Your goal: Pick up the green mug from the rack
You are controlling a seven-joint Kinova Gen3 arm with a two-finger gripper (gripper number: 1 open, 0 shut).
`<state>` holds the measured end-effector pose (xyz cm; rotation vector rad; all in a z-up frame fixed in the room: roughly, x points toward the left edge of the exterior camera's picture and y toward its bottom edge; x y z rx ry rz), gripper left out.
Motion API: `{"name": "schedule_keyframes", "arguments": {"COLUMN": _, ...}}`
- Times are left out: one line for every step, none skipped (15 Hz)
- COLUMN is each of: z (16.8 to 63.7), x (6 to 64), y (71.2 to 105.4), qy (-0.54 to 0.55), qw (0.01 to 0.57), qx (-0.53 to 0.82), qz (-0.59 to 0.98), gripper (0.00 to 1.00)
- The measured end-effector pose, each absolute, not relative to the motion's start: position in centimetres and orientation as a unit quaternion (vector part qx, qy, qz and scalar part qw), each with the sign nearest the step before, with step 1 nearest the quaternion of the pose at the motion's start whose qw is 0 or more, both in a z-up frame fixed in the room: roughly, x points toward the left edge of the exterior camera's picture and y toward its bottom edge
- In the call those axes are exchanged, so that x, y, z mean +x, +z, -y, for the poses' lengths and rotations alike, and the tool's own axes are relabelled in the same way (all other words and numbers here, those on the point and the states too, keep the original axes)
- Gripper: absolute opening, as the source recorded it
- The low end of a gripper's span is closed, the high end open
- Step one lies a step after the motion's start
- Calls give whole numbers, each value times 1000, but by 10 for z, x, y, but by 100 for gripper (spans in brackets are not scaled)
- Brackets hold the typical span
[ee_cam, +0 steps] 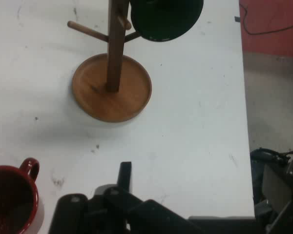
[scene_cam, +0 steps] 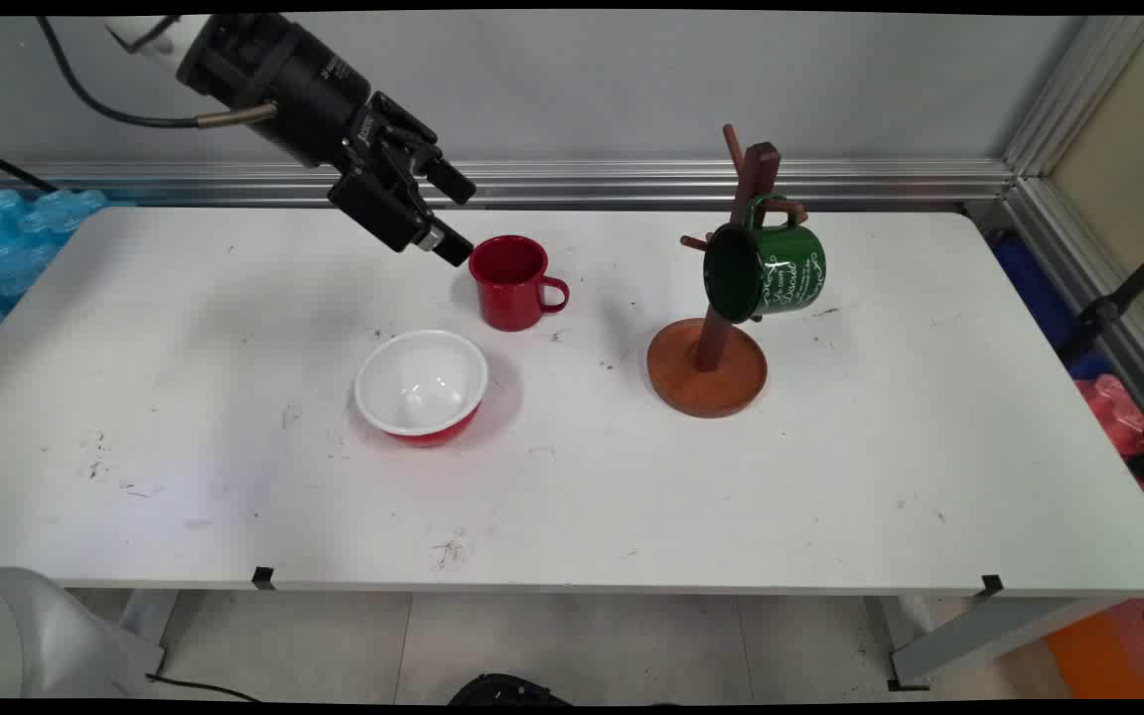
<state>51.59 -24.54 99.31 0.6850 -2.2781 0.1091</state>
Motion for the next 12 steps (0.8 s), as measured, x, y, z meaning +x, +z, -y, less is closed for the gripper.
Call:
{"name": "schedule_keyframes", "arguments": {"z": 246, "x": 514, "y": 994, "qy": 42, "qw": 374, "qx": 267, "qz": 887, "gripper": 100}}
{"name": "schedule_keyframes", "arguments": {"z": 247, "x": 512, "y": 995, "qy": 42, "qw": 376, "qx": 267, "qz": 886, "gripper": 100}}
{"name": "schedule_keyframes", "arguments": {"z": 248, "x": 510, "y": 995, "qy": 42, "qw": 378, "qx": 267, "qz": 885, "gripper": 100}}
{"name": "schedule_keyframes", "arguments": {"z": 248, "x": 507, "y": 995, "qy": 41, "qw": 381, "qx": 268, "qz": 884, "gripper": 100}}
{"name": "schedule_keyframes", "arguments": {"z": 249, "x": 504, "y": 995, "qy": 40, "qw": 384, "qx": 269, "qz": 882, "gripper": 100}}
{"name": "schedule_keyframes", "arguments": {"z": 250, "x": 500, "y": 996, "qy": 39, "qw": 388, "qx": 270, "qz": 880, "gripper": 100}}
{"name": "schedule_keyframes", "arguments": {"z": 251, "x": 494, "y": 996, "qy": 38, "qw": 393, "qx": 271, "qz": 878, "gripper": 100}}
{"name": "schedule_keyframes", "arguments": {"z": 252, "x": 489, "y": 996, "qy": 37, "qw": 397, "qx": 272, "qz": 876, "gripper": 100}}
{"name": "schedule_keyframes", "arguments": {"z": 254, "x": 484, "y": 996, "qy": 36, "qw": 402, "qx": 274, "qz": 873, "gripper": 100}}
{"name": "schedule_keyframes", "arguments": {"z": 255, "x": 478, "y": 995, "qy": 35, "qw": 407, "qx": 275, "qz": 870, "gripper": 100}}
{"name": "schedule_keyframes", "arguments": {"z": 257, "x": 472, "y": 995, "qy": 34, "qw": 411, "qx": 277, "qz": 868, "gripper": 100}}
{"name": "schedule_keyframes", "arguments": {"z": 258, "x": 467, "y": 995, "qy": 33, "qw": 415, "qx": 278, "qz": 866, "gripper": 100}}
